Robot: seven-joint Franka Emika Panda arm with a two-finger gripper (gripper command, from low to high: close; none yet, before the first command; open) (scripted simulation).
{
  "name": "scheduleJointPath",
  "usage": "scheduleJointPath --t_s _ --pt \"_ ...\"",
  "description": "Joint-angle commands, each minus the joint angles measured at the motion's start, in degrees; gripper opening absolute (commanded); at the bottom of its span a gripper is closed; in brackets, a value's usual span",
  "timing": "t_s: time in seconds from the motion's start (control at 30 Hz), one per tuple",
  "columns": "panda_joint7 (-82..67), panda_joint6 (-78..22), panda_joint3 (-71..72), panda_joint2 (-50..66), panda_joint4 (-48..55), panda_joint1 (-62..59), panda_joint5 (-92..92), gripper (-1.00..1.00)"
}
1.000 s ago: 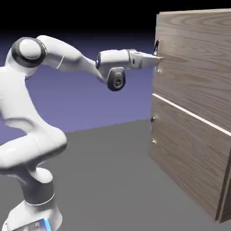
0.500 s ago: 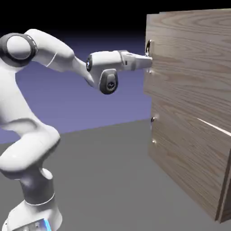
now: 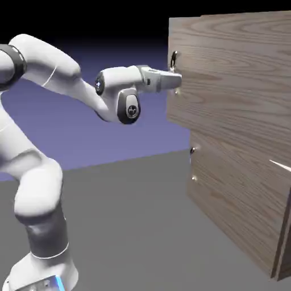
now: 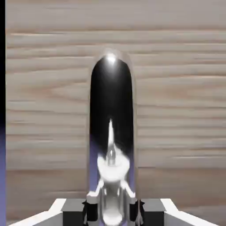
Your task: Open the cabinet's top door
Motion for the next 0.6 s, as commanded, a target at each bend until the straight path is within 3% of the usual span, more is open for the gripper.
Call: scheduleJointPath --t_s 0.0,0.13,0.57 --pt "-2.04 0.13 -1.33 0.38 0.08 2.11 1.6 -1.0" --pt "-7.54 0.3 -7.63 0.39 -1.02 10.42 4.67 -1.0" --pt "-4.58 -3.62 -34.15 -15.65 -13.34 32.14 -14.86 -1.0"
